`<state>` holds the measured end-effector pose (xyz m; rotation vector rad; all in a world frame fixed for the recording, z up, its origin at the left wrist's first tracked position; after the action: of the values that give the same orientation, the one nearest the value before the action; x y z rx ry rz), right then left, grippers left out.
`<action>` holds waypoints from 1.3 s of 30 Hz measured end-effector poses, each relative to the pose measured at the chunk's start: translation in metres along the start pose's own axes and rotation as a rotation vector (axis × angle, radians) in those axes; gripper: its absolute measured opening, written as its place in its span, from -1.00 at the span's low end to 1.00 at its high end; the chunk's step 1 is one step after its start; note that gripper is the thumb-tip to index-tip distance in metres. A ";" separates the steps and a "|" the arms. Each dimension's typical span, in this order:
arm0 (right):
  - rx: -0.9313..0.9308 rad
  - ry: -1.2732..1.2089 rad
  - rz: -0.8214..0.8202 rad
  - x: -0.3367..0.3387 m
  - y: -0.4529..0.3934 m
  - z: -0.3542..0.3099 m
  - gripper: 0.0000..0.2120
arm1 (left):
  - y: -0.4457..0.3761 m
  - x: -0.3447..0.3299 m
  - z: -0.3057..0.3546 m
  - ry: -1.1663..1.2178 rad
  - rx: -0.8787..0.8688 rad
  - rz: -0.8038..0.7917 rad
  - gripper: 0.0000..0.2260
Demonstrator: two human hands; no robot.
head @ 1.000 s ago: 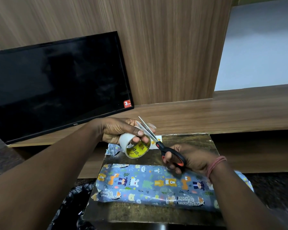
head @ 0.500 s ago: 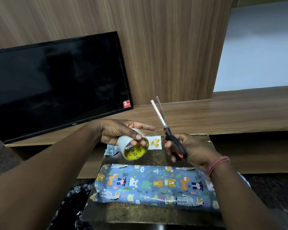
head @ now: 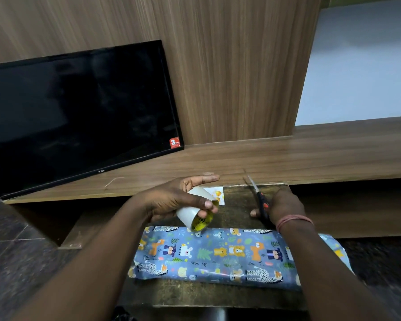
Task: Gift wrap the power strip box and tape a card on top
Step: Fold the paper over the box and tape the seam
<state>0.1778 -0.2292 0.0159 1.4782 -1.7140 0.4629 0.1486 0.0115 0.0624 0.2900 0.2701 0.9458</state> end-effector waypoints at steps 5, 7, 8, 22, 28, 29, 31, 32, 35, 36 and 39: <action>-0.010 0.066 -0.039 -0.011 -0.007 0.000 -0.50 | 0.005 -0.016 -0.012 0.047 -0.085 0.057 -0.36; 0.004 0.162 -0.086 -0.015 -0.008 -0.003 -0.53 | 0.005 -0.020 -0.013 0.034 -0.099 0.061 -0.34; 0.010 0.202 -0.111 -0.017 -0.010 -0.005 -0.56 | 0.005 -0.022 -0.013 0.026 -0.103 0.060 -0.33; 0.563 -0.146 -0.211 0.000 0.050 -0.108 -0.62 | 0.006 -0.012 -0.011 -0.056 -0.154 0.164 -0.36; 0.581 -0.288 -0.399 -0.027 0.067 -0.123 -0.86 | 0.002 0.006 -0.013 -0.151 -0.148 0.285 -0.16; 0.572 -0.287 -0.385 -0.028 0.066 -0.123 -0.88 | 0.002 0.007 -0.013 -0.164 -0.140 0.285 -0.14; 0.565 -0.263 -0.329 -0.025 0.063 -0.123 -0.90 | 0.001 0.010 -0.014 -0.198 -0.127 0.296 -0.09; 0.563 -0.250 -0.297 -0.023 0.062 -0.123 -0.90 | 0.000 0.010 -0.016 -0.208 -0.118 0.294 -0.07; 0.555 -0.206 -0.272 -0.023 0.060 -0.123 -0.89 | -0.002 0.009 -0.016 -0.236 -0.113 0.286 -0.08; 0.556 -0.190 -0.279 -0.024 0.060 -0.124 -0.90 | -0.003 0.009 -0.016 -0.250 -0.111 0.291 -0.09; 0.558 -0.171 -0.290 -0.027 0.063 -0.124 -0.91 | -0.006 0.010 -0.016 -0.255 -0.119 0.305 -0.12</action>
<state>0.1592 -0.1070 0.0845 2.1832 -1.5261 0.7110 0.1528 0.0189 0.0444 0.3447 -0.0672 1.2079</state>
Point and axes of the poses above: each hand's wrist, its own y-axis away from the middle knuckle, its own x-axis out of the back of the hand, z = x × y, the point moved 8 cm from there along -y, towards the middle knuckle, and after that the axes turned 3 degrees about x, right-handed, at the moved point
